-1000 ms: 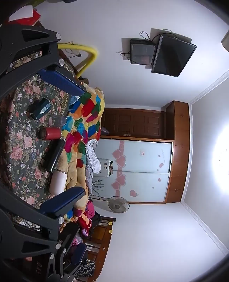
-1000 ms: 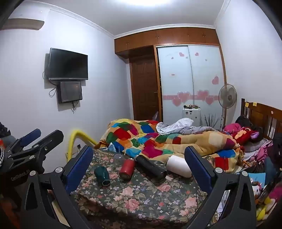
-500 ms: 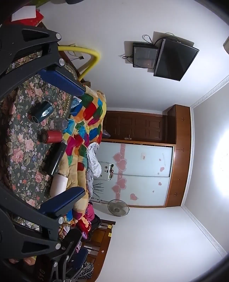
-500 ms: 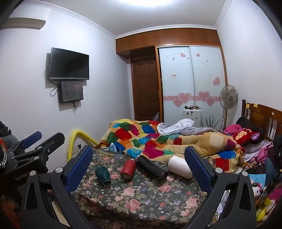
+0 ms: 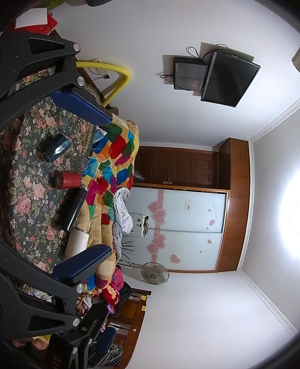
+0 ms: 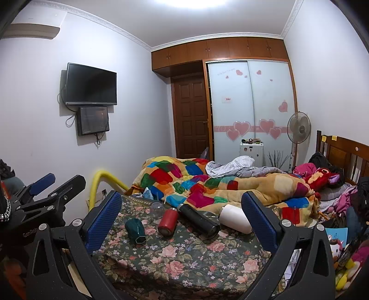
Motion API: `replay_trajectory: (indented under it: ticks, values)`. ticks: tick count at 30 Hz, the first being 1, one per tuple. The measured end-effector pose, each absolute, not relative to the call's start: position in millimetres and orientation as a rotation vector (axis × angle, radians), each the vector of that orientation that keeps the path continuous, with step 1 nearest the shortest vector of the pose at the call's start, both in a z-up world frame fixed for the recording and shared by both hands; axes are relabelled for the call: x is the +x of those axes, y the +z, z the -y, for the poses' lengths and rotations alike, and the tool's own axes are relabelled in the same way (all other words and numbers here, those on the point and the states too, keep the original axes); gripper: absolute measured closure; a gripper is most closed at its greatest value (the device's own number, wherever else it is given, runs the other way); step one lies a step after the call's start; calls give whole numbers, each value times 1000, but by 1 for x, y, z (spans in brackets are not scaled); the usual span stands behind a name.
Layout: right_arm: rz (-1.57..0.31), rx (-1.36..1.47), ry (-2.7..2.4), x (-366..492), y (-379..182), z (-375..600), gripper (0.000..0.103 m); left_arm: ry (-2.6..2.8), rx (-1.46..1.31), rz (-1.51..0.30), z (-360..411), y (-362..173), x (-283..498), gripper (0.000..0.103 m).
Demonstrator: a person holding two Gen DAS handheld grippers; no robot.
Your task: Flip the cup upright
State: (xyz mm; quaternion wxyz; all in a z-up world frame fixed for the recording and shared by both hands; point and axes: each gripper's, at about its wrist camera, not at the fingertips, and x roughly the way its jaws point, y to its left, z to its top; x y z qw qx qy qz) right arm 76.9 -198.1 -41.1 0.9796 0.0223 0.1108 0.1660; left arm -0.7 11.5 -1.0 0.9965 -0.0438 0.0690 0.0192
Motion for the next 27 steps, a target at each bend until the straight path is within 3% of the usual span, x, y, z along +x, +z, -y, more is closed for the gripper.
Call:
replay_trajectory:
  ticks: [27]
  values:
    - [-224, 47, 334, 74, -42, 197, 0, 44, -84, -143, -11, -9, 0, 0]
